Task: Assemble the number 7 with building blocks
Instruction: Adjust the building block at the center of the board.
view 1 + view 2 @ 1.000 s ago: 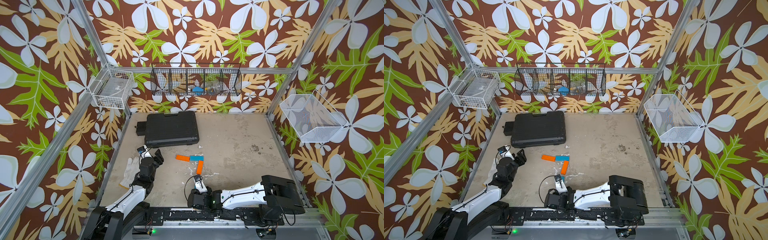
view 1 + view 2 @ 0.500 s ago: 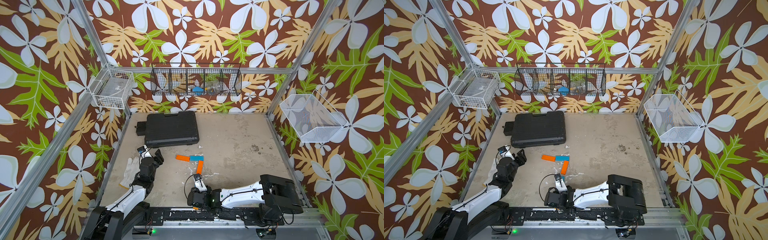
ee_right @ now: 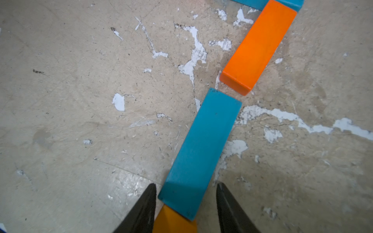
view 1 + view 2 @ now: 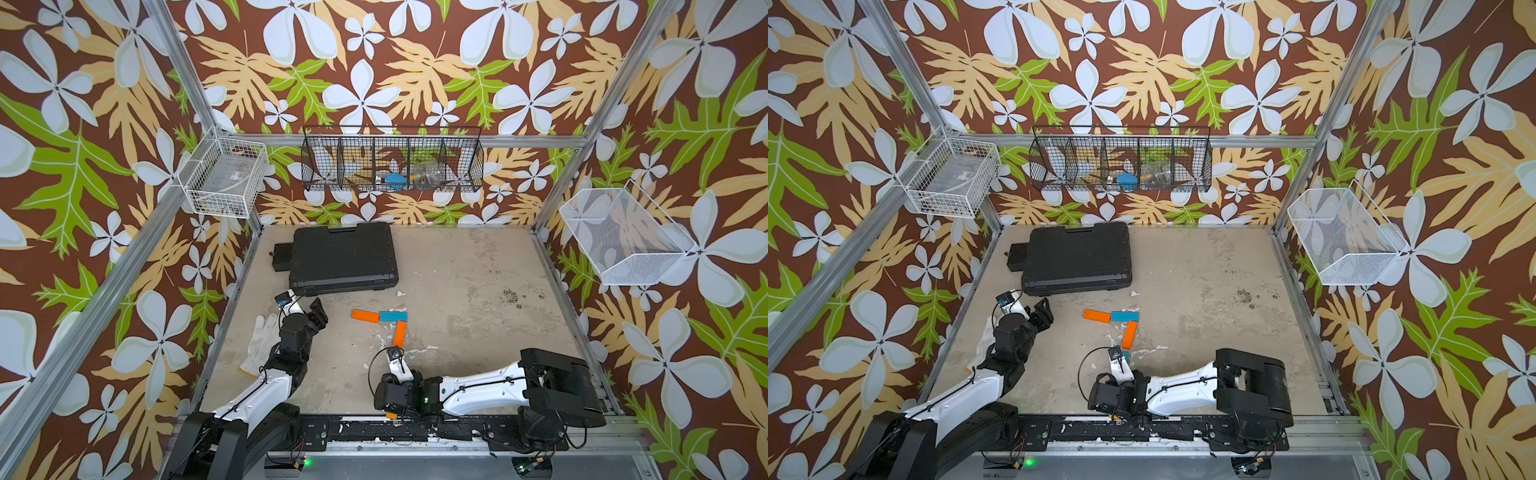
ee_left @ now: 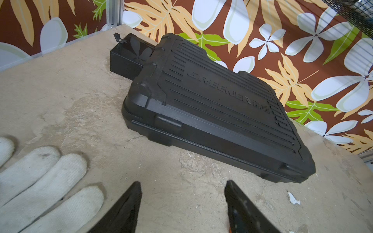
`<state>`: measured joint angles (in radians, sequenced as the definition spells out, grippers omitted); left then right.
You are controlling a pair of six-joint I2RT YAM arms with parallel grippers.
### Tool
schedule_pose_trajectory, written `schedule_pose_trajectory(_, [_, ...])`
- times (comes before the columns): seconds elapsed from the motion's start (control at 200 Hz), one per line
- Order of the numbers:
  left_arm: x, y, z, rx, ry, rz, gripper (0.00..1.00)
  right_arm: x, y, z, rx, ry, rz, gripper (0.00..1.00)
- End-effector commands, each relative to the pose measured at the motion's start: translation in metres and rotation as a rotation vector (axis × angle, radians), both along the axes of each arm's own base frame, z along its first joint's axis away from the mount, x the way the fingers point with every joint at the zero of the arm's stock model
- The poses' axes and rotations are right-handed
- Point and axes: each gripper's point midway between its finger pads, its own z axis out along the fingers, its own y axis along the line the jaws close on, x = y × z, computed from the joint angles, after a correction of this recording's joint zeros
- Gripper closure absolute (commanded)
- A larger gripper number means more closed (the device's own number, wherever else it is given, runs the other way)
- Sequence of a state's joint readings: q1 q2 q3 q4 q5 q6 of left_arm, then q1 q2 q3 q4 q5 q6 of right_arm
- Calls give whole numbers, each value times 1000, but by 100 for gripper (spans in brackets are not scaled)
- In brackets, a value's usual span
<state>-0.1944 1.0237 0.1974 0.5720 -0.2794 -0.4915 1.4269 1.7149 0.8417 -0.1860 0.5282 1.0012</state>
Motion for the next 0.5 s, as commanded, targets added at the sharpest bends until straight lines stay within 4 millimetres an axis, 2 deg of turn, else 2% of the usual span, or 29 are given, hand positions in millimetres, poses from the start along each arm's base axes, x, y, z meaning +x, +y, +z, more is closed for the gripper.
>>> schedule_pose_trajectory(0.0, [3,-1,5,-2,-15,-9,32,4,-1,3,-3,-26,-9,50])
schedule_pose_trajectory(0.24, [3,-1,4,-2,-12,-8,32,3,-2,8,8,-26,-9,52])
schedule_pose_trajectory(0.495, [5,-3,2,1,1,-15,31,-7,5,51,66,-74,32,49])
